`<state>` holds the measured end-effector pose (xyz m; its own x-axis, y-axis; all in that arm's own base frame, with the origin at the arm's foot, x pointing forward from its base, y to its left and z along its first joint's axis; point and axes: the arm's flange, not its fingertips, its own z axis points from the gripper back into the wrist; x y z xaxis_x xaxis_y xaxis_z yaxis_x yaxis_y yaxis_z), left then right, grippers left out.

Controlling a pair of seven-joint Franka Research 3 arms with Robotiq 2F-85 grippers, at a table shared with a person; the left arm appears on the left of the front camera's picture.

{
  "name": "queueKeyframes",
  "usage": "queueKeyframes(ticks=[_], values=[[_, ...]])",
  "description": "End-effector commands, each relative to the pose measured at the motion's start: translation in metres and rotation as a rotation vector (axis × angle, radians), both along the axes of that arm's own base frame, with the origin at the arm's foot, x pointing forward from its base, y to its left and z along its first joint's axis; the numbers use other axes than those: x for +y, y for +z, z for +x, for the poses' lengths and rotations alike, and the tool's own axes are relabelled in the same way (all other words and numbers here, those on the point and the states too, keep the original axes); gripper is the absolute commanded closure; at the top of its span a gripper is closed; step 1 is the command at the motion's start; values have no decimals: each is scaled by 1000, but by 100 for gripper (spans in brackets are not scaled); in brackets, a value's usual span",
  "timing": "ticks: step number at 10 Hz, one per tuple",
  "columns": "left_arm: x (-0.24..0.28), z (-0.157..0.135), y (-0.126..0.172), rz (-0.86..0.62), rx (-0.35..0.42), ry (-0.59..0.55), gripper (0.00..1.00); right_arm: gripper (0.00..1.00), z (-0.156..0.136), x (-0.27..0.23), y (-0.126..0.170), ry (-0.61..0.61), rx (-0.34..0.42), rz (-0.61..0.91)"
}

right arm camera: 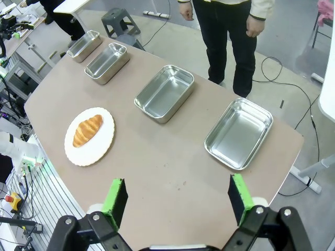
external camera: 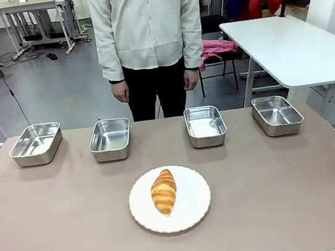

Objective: Place the bread in the container.
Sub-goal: Place the Butter Roll into the Airtight Container indicated by the human.

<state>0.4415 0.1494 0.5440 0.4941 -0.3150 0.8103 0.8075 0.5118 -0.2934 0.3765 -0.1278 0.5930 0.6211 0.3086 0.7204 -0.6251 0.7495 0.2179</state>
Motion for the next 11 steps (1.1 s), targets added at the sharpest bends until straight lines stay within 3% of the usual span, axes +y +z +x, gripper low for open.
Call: queueKeyframes(ticks=[1, 11], values=[[0, -1, 1, -1, -5, -1, 0, 0, 1, -1, 1, 9, -15, 15], [0, -1, 1, -1, -5, -1, 0, 0, 1, -1, 1, 9, -15, 15]])
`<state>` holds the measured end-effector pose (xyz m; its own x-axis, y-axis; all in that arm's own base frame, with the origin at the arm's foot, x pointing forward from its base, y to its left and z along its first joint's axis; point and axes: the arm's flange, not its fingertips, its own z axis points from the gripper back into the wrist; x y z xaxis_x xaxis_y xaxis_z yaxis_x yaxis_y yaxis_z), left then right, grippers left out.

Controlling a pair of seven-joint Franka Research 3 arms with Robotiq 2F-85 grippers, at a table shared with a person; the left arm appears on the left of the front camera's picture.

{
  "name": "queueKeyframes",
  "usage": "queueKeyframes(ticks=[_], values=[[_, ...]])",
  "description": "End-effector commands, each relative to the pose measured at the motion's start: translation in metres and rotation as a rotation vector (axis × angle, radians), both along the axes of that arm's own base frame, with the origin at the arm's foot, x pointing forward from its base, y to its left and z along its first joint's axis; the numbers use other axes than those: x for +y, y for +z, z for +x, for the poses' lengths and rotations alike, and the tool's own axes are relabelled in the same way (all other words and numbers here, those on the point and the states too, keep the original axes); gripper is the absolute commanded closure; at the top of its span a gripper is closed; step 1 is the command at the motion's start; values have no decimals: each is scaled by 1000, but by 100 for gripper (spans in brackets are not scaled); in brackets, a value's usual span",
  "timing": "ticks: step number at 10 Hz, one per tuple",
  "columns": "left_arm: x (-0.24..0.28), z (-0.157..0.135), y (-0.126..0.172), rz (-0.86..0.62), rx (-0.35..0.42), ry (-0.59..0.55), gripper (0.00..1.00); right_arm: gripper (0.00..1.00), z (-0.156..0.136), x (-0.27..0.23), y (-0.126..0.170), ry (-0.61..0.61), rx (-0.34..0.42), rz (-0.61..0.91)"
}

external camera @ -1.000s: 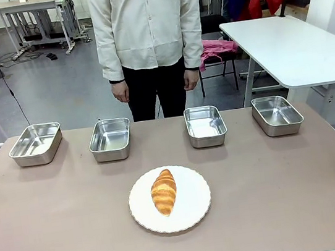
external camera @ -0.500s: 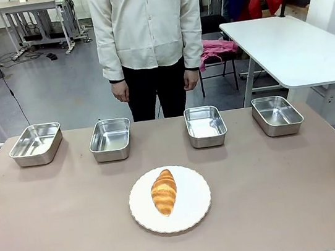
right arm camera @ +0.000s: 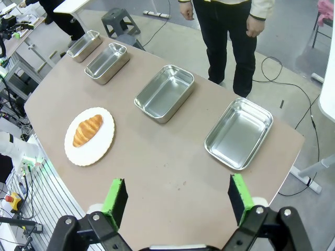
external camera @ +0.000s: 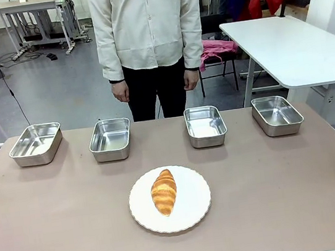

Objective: Place the bread in the container.
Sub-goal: Place the Butter Roll into the Airtight Container indicated by the human.

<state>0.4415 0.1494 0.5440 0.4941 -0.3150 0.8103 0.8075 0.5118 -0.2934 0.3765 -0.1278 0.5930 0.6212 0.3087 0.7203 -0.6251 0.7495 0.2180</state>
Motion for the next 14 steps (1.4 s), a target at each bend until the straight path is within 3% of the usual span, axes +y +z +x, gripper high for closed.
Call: queueKeyframes(ticks=[1, 14], values=[[0, -1, 1, -1, -5, -1, 0, 0, 1, -1, 1, 9, -15, 15], [0, -1, 1, -1, -5, -1, 0, 0, 1, -1, 1, 9, -15, 15]])
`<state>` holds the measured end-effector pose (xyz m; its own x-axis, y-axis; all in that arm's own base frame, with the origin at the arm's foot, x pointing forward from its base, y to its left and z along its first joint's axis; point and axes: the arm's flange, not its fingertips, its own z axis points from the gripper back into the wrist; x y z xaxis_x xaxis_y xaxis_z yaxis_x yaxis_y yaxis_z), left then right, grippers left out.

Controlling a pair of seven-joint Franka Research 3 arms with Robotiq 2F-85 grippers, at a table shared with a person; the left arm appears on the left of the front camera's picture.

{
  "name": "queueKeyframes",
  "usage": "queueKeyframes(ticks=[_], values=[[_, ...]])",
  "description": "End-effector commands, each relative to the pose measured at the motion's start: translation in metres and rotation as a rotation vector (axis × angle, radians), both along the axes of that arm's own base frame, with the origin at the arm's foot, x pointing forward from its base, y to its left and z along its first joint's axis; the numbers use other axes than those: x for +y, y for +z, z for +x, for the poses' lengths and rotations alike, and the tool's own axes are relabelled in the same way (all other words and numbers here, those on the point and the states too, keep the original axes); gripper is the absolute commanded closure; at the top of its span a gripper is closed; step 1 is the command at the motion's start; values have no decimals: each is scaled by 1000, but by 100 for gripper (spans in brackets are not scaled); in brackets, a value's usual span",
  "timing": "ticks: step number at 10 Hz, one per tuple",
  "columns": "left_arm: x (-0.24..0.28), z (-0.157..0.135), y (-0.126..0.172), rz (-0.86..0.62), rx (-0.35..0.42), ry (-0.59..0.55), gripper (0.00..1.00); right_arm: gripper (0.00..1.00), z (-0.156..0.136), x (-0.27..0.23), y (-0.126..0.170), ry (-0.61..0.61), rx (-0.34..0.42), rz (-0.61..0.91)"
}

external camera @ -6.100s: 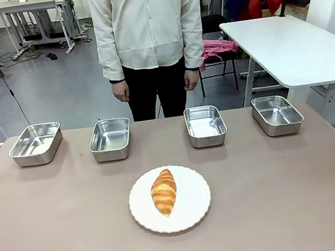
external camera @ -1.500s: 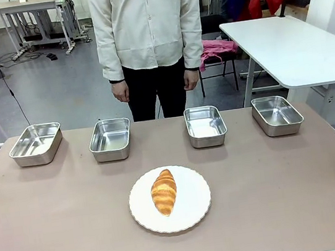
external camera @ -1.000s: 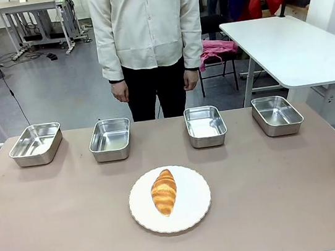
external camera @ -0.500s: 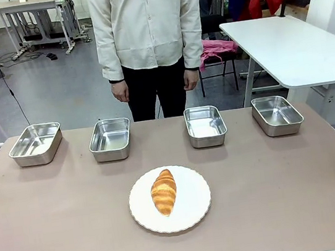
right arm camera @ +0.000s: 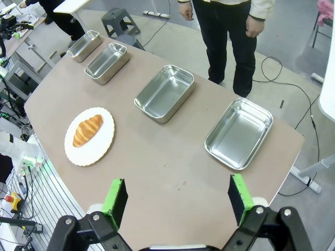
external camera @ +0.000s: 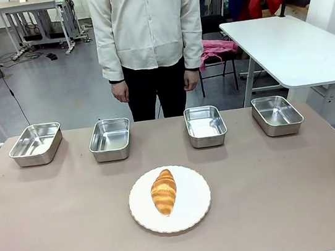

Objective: Place the bread in the container.
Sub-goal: Place the Butter Roll into the Airtight Container indicated by the human.

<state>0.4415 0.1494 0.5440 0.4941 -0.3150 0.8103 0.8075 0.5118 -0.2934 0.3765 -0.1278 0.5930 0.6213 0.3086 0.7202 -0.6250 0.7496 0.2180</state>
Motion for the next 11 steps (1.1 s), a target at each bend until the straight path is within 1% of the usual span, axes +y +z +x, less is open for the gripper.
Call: queueKeyframes(ticks=[1, 11], values=[[0, -1, 1, -1, -5, -1, 0, 0, 1, -1, 1, 9, -15, 15], [0, -1, 1, -1, -5, -1, 0, 0, 1, -1, 1, 9, -15, 15]])
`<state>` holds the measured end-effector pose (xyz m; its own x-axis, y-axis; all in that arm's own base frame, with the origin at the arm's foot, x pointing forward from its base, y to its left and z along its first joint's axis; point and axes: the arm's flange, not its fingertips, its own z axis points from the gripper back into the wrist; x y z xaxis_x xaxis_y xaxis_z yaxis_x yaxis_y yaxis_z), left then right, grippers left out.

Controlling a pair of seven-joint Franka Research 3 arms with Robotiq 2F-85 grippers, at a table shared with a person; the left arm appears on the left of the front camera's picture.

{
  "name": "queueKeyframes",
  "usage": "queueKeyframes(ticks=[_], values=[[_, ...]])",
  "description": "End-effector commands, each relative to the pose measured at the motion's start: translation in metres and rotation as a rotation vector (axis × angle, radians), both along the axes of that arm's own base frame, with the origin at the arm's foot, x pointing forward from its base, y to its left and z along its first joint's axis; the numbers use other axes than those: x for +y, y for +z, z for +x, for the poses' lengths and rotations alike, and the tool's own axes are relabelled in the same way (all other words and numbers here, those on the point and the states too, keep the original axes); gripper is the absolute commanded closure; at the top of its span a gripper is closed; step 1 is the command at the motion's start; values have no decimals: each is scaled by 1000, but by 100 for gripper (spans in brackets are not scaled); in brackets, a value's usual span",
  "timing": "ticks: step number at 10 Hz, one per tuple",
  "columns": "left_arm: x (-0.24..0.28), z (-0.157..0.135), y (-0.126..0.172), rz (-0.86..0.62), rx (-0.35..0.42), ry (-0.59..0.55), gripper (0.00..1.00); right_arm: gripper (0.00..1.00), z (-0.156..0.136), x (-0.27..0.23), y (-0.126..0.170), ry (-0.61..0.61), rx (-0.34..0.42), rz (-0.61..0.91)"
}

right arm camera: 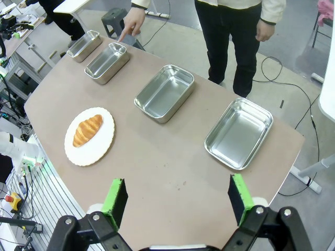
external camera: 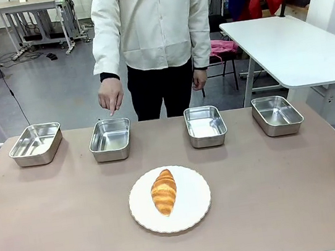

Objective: Place the bread in the container.
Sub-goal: Place the Butter Roll into the Airtight Container indicated by the human.

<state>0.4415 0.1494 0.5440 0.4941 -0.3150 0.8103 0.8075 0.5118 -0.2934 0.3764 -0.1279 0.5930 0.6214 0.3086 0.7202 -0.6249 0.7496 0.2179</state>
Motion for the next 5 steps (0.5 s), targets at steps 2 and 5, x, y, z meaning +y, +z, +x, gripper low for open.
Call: queueKeyframes(ticks=[2, 5], values=[[0, -1, 1, -1, -5, -1, 0, 0, 1, 0, 1, 9, -15, 15], [0, -1, 1, -1, -5, -1, 0, 0, 1, 0, 1, 9, -15, 15]])
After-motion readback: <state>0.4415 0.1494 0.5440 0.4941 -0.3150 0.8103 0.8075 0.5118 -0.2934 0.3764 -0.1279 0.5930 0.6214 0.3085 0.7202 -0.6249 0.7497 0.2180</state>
